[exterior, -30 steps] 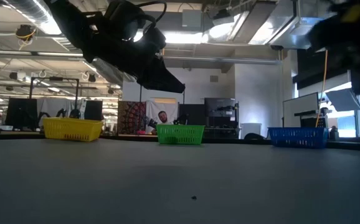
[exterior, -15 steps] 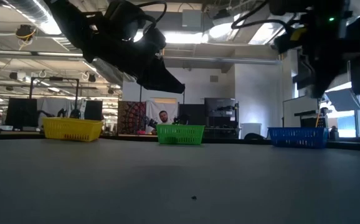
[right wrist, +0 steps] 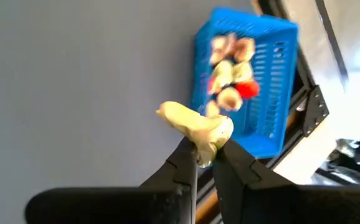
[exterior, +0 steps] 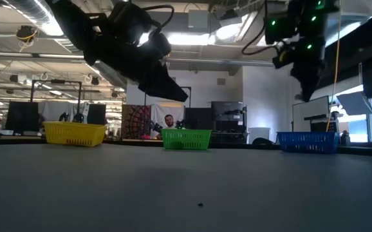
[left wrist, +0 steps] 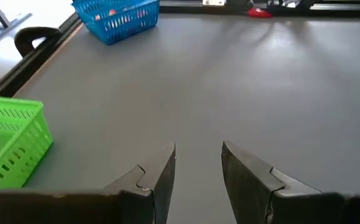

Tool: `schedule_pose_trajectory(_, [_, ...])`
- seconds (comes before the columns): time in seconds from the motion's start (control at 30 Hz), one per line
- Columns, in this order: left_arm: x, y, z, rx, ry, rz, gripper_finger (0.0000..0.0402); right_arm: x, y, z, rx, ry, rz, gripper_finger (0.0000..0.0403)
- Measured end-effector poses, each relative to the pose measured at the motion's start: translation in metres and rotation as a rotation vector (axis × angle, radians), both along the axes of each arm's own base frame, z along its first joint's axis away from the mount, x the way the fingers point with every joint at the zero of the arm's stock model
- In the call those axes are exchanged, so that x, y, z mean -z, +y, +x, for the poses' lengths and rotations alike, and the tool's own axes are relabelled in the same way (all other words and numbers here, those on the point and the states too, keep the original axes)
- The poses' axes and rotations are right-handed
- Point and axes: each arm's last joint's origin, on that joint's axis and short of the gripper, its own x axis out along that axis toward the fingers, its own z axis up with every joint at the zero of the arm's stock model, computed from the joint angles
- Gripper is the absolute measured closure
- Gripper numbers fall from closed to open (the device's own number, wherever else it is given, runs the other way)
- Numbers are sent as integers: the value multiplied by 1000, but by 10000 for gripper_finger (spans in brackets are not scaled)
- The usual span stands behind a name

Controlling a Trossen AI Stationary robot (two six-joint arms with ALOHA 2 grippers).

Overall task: Sort produce into baskets
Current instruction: Put the green mushroom into the blue basket, then put the red chili pepper into the yellow basket

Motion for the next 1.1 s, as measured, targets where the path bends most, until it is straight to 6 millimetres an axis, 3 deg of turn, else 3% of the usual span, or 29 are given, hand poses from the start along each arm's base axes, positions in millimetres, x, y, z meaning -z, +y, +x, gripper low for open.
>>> schedule_pose_trajectory(0.23, [1, 0, 0, -3, 5, -5, 274, 4, -59, -16, 152, -134, 19, 368])
schedule_pose_trajectory(0.47, [0, 0, 0, 0, 4, 0, 274, 20, -94, -28, 229, -127, 43, 367])
schedule_pose_trajectory(0.6, [1, 0, 0, -4, 8, -9, 274, 28, -103, -28, 234, -117, 71, 344])
schedule_pose_trajectory(0.9, [2, -2, 0, 2, 15, -11, 274, 33, -107, -27, 211, -53, 37, 210])
schedule_pose_trajectory(1.1, [2, -2, -1, 4, 19, -8, 274, 28, -100, -31, 199, -88, 95, 181])
